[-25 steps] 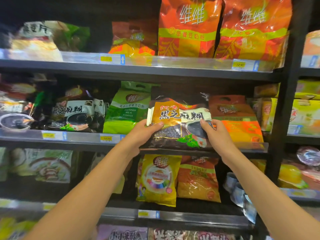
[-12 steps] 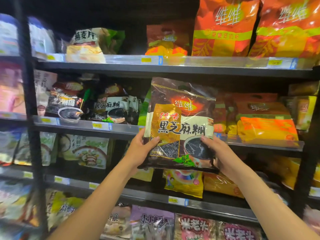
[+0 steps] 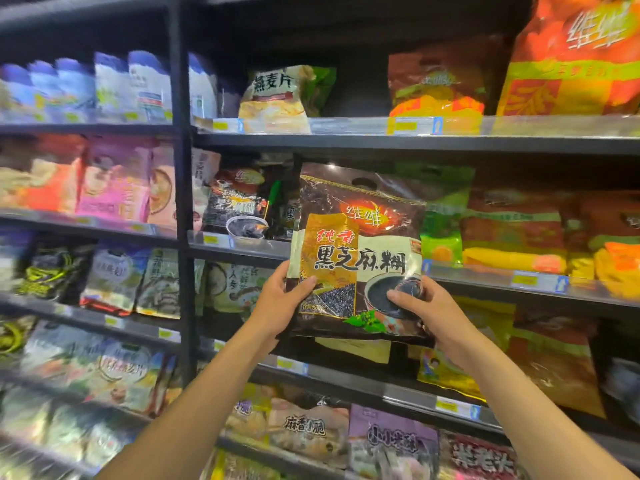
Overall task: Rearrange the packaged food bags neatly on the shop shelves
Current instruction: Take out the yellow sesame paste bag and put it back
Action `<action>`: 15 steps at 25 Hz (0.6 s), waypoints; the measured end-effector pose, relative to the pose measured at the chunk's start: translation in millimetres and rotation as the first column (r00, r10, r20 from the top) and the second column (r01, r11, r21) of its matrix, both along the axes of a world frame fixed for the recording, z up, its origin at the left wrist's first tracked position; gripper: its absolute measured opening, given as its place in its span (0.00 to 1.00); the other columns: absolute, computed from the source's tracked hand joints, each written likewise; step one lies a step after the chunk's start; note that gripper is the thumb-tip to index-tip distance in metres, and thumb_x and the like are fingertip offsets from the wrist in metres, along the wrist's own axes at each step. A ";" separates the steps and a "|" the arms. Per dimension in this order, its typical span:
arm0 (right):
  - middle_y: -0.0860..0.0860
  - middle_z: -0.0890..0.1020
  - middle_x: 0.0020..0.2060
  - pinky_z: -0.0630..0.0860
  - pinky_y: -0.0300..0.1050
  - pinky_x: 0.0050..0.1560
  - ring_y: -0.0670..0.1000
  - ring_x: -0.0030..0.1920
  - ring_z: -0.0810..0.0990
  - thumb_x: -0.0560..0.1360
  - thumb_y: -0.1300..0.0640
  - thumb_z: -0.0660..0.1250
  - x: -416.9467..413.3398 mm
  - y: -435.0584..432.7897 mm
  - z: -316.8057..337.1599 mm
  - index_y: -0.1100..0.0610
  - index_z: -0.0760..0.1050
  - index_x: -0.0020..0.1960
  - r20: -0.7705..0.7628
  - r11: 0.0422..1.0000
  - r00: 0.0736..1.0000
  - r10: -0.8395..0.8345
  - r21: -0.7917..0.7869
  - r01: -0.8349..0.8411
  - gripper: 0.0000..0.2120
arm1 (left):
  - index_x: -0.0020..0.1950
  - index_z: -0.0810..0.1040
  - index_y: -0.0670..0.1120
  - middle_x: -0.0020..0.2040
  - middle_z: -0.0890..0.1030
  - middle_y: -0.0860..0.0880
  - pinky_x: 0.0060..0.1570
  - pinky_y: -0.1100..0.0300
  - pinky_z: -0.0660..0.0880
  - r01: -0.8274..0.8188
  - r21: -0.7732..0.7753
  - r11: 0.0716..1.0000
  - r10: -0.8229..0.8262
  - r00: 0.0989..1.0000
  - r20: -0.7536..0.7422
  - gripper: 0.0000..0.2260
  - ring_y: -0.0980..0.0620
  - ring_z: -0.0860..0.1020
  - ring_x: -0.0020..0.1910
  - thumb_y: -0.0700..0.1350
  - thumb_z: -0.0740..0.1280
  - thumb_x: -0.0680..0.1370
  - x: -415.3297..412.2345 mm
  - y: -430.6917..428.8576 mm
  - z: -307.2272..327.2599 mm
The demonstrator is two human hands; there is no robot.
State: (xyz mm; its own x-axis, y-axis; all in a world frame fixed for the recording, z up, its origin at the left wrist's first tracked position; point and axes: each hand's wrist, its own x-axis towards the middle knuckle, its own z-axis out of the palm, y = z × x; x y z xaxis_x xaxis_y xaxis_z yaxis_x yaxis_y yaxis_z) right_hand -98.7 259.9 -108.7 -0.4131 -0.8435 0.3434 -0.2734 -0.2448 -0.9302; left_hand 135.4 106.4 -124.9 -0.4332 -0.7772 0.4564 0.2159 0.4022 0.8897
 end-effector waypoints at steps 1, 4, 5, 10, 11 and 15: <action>0.50 0.89 0.52 0.83 0.55 0.57 0.53 0.53 0.88 0.69 0.50 0.80 12.3 -10.1 0.6 0.51 0.79 0.61 -0.010 1.000 1.000 -0.008 0.001 0.008 0.23 | 0.64 0.78 0.58 0.62 0.85 0.52 0.68 0.41 0.76 -0.003 0.006 1.000 0.003 1.000 0.001 0.13 0.49 0.83 0.63 0.46 0.71 0.81 12.6 -10.0 -0.1; 0.49 0.88 0.51 0.84 0.49 0.52 0.51 0.51 0.88 0.71 0.50 0.80 39.8 -33.8 4.0 0.51 0.80 0.60 -0.030 1.000 0.999 -0.025 -0.009 0.024 0.20 | 0.64 0.78 0.57 0.62 0.85 0.52 0.68 0.41 0.77 -0.008 0.026 1.000 0.008 1.000 0.002 0.13 0.49 0.83 0.63 0.47 0.71 0.81 39.0 -32.3 1.6; 0.49 0.88 0.51 0.83 0.46 0.49 0.50 0.50 0.88 0.71 0.51 0.79 47.2 -41.1 6.0 0.51 0.80 0.60 -0.032 1.000 0.999 -0.027 -0.014 0.027 0.19 | 0.65 0.78 0.56 0.62 0.85 0.52 0.67 0.42 0.77 -0.009 0.038 0.999 0.009 1.000 -0.003 0.13 0.50 0.83 0.62 0.47 0.71 0.81 45.8 -38.6 2.6; 0.47 0.88 0.44 0.77 0.39 0.41 0.43 0.39 0.87 0.72 0.47 0.78 61.4 -73.6 26.1 0.52 0.81 0.57 -0.088 0.999 0.996 -0.018 0.039 0.022 0.17 | 0.65 0.81 0.49 0.58 0.87 0.49 0.66 0.40 0.78 0.003 0.094 0.996 -0.002 1.000 -0.007 0.12 0.46 0.85 0.59 0.47 0.72 0.81 57.9 -73.5 12.5; 0.47 0.88 0.43 0.77 0.40 0.41 0.43 0.39 0.87 0.70 0.45 0.78 60.3 -78.1 31.6 0.52 0.81 0.56 -0.099 0.998 0.995 -0.004 0.056 0.009 0.18 | 0.63 0.82 0.49 0.58 0.88 0.48 0.66 0.40 0.78 -0.002 0.093 0.996 0.002 1.000 0.001 0.11 0.45 0.85 0.59 0.47 0.72 0.81 57.0 -78.9 17.6; 0.51 0.89 0.50 0.80 0.49 0.54 0.52 0.49 0.88 0.62 0.44 0.81 48.9 -109.2 53.6 0.53 0.82 0.58 -0.115 0.995 0.992 0.044 0.092 -0.034 0.28 | 0.64 0.81 0.48 0.59 0.86 0.49 0.61 0.52 0.79 -0.037 0.024 0.999 0.035 0.996 0.083 0.12 0.47 0.83 0.61 0.49 0.70 0.82 45.1 -110.5 44.3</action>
State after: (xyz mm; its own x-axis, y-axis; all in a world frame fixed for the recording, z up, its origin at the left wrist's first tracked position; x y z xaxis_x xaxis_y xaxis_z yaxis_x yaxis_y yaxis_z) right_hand -49.8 150.7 -55.1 -0.3409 -0.8876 0.3097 -0.3730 -0.1747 -0.9112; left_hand 180.5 -4.1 -80.6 -0.4404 -0.8039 0.3997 0.1269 0.3850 0.9141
